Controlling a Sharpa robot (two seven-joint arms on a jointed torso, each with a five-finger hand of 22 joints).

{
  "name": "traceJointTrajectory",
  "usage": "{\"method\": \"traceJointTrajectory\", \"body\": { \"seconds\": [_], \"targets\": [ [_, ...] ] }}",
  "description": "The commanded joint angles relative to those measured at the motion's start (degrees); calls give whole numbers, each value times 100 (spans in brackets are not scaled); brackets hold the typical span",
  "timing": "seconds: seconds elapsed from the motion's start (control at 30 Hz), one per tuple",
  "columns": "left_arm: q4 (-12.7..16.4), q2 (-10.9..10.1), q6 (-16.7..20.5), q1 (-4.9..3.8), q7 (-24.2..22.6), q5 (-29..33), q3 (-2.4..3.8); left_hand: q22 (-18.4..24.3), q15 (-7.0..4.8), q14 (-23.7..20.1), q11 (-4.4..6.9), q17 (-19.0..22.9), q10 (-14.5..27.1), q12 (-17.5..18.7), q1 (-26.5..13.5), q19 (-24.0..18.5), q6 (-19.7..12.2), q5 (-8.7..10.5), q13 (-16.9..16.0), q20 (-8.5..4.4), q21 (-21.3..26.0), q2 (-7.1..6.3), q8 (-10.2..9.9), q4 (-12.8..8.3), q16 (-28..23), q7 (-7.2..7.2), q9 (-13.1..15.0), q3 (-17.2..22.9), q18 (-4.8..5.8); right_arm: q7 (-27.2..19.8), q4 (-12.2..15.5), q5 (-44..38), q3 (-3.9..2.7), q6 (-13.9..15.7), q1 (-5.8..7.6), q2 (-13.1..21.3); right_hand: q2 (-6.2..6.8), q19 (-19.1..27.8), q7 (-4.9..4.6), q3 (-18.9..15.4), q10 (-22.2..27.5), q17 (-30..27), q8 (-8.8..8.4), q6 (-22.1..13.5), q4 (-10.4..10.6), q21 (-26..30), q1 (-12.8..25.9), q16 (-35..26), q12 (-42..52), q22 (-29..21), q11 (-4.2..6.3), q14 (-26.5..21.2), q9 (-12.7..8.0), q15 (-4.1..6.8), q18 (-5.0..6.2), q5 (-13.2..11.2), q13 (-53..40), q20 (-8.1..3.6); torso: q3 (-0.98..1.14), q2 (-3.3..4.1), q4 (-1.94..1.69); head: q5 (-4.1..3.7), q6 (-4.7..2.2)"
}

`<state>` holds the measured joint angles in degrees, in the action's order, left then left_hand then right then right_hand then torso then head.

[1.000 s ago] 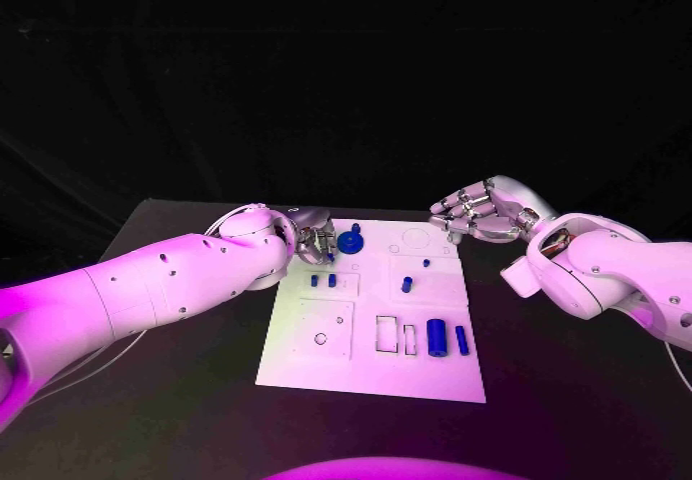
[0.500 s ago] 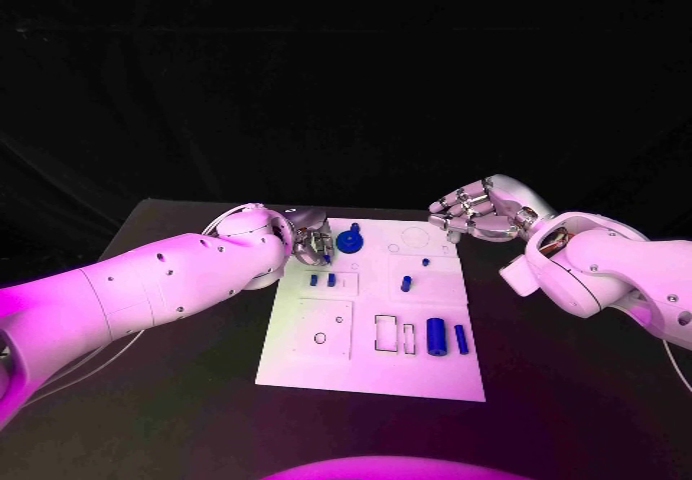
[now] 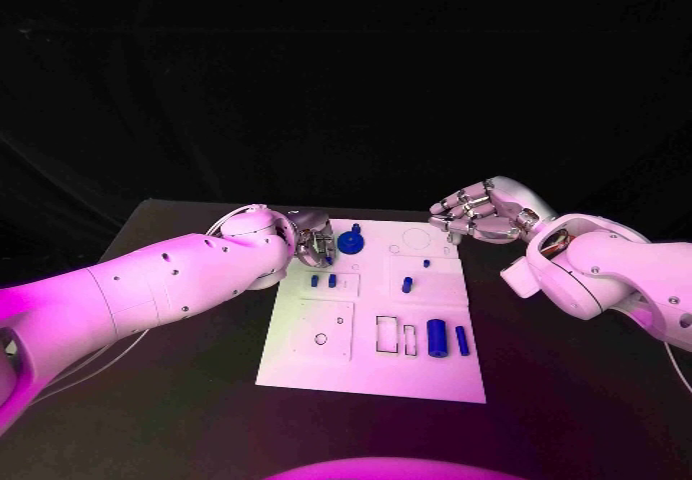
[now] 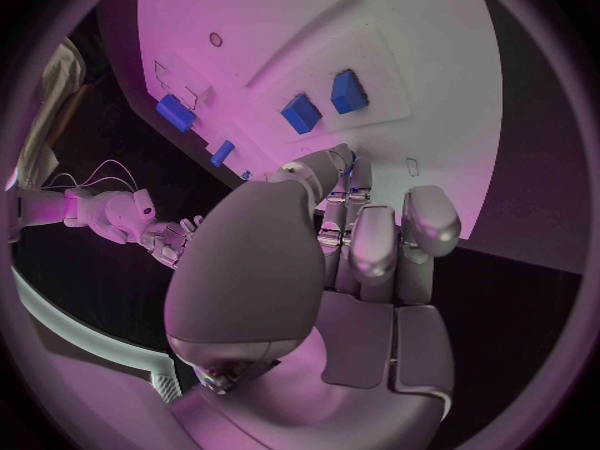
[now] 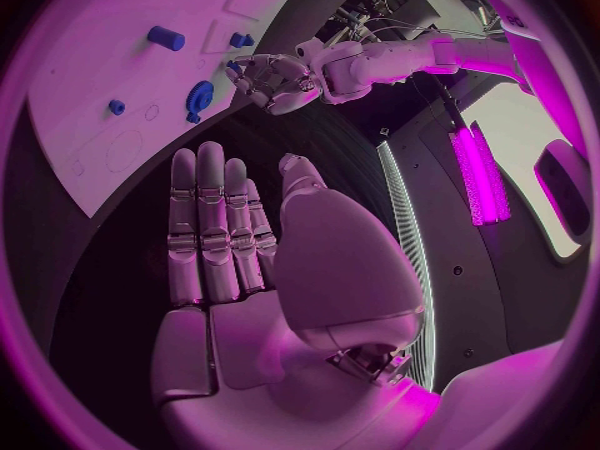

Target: Assemble the parts on the task board

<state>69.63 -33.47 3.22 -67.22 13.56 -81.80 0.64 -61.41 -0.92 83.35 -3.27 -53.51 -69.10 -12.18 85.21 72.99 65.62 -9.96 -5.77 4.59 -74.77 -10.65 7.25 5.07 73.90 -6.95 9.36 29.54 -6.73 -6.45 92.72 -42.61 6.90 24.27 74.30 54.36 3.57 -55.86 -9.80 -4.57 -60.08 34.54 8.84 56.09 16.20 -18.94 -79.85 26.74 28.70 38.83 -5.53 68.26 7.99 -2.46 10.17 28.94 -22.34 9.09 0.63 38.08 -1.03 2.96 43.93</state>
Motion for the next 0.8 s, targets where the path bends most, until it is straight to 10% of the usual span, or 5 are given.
{"method": "traceJointTrajectory", "body": {
  "seconds": [0.03, 0.8],
  "targets": [
    [-13, 20, -93, -6, -19, -41, -2, 6, -15, -23, 3, 5, -56, 18, -37, 5, 54, 8, -3, -21, -8, 1, 7, -3, -27, -5, 9, -20, 54, -50, 3, -30, -1, -75, -5, -6, -42, -33, 8, 7, -13, -8, 36, -1, -12, 24, 18, -25, 22, -7, -5, 13, -3, -3, 28, 30, 7, 18, 3, 0, 4, -4, 1],
    [-66, 56, -136, -5, 117, -124, -9, 59, -4, -31, -15, 40, -78, 119, -148, -29, -93, 10, -38, -15, 30, -53, -149, -34, -22, -36, -42, -83, 45, -47, 4, -30, -1, -70, -6, 1, -44, -40, 10, 5, -17, -9, 43, 1, -12, 29, 21, -32, 31, -13, -3, 20, -3, -1, 28, 32, 17, 17, 4, -3, 0, 5, 7]
  ]
}}
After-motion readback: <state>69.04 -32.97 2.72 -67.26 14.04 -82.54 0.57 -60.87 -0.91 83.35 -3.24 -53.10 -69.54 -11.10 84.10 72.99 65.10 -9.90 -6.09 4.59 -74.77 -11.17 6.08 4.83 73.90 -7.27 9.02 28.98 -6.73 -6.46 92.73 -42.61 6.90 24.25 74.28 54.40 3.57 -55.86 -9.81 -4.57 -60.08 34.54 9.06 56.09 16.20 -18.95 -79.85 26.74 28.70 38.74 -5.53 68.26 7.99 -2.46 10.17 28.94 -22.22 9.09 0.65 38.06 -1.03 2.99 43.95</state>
